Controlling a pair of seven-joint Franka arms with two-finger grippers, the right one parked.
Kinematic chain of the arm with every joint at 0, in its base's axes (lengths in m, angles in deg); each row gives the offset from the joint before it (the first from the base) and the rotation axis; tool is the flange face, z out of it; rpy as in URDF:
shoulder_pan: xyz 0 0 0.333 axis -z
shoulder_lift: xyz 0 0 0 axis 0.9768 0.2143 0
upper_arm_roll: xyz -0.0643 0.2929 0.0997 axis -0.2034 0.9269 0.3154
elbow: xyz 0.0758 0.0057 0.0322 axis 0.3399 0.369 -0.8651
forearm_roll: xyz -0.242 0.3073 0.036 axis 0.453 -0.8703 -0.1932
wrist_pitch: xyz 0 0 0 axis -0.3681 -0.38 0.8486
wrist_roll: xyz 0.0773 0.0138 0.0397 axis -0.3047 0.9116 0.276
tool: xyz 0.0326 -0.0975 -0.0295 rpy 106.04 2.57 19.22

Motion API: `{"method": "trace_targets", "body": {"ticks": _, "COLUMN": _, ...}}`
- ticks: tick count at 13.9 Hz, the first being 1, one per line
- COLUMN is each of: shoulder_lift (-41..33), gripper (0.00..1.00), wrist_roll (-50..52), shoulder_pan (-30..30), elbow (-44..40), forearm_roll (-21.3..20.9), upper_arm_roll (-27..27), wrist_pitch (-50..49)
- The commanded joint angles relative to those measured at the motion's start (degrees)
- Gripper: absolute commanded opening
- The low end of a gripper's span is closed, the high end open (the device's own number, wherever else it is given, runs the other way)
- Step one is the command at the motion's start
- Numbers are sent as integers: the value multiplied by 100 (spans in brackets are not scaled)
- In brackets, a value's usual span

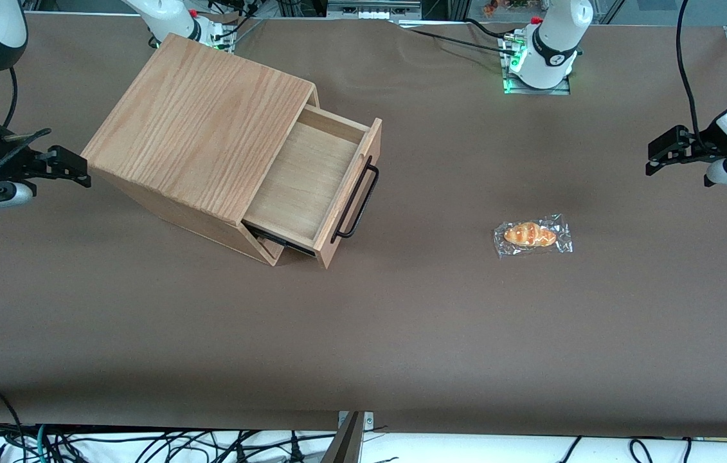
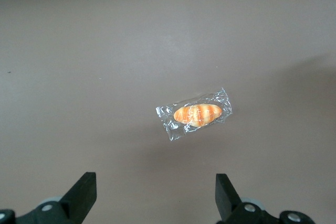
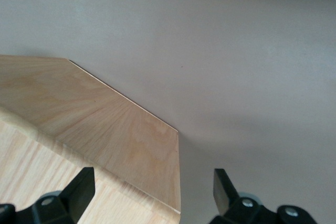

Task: Open top drawer with left arm

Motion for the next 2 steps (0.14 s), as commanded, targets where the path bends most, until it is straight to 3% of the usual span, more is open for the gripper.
{"method": "trace_targets", "body": {"ticks": 1, "shoulder_lift": -25, "gripper": 100, "wrist_roll": 55, "shoulder_pan": 25, "elbow": 24, "forearm_roll": -107, "upper_arm_roll": 13, "wrist_pitch": 18}}
{"method": "trace_targets", "body": {"ticks": 2, "shoulder_lift": -25, "gripper": 100, "wrist_roll": 55, "shoulder_pan": 25, "elbow": 24, "forearm_roll": -107, "upper_arm_roll": 13, "wrist_pitch": 18}}
